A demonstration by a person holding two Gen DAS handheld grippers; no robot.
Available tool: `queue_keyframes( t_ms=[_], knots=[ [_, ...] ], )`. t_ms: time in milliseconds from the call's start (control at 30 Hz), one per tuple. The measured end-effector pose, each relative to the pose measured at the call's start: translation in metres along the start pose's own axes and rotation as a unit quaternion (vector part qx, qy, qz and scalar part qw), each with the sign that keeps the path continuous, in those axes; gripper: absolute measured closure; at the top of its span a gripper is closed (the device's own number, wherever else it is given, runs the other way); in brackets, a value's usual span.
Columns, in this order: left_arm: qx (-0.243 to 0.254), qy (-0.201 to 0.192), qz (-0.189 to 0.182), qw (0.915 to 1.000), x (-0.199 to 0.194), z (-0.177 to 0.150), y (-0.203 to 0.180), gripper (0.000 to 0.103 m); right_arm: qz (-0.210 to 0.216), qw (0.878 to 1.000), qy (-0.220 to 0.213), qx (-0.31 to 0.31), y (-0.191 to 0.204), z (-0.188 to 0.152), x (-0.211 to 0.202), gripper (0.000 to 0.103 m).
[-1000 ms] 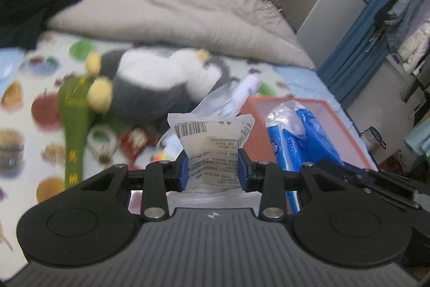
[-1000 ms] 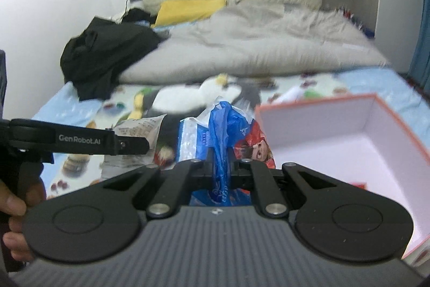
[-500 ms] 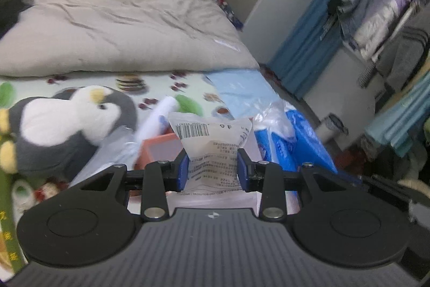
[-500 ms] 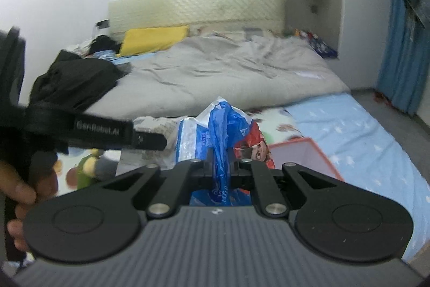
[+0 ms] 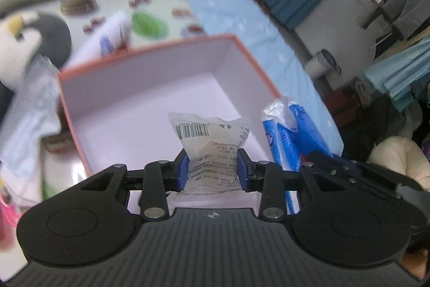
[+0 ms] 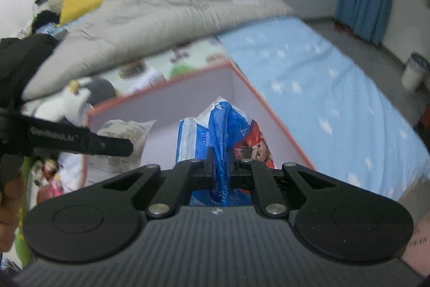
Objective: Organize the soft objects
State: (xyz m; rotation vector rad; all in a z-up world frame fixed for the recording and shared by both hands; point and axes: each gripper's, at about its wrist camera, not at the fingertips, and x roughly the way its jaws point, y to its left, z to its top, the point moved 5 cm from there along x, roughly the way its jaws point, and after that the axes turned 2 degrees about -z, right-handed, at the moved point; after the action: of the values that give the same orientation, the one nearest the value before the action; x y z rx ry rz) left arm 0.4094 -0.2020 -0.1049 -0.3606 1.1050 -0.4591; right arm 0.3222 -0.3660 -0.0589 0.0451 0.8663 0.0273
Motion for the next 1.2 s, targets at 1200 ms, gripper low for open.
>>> queue_keyframes(
  t_ms=[1200],
  knots=[
    [0.102, -0.163, 0.081, 0.9780, -0.119, -0.066, 0.010, 0.035, 0.094, 0.988, -0.124, -0.016, 0.063, -0.028, -0.085, 0.076]
  ],
)
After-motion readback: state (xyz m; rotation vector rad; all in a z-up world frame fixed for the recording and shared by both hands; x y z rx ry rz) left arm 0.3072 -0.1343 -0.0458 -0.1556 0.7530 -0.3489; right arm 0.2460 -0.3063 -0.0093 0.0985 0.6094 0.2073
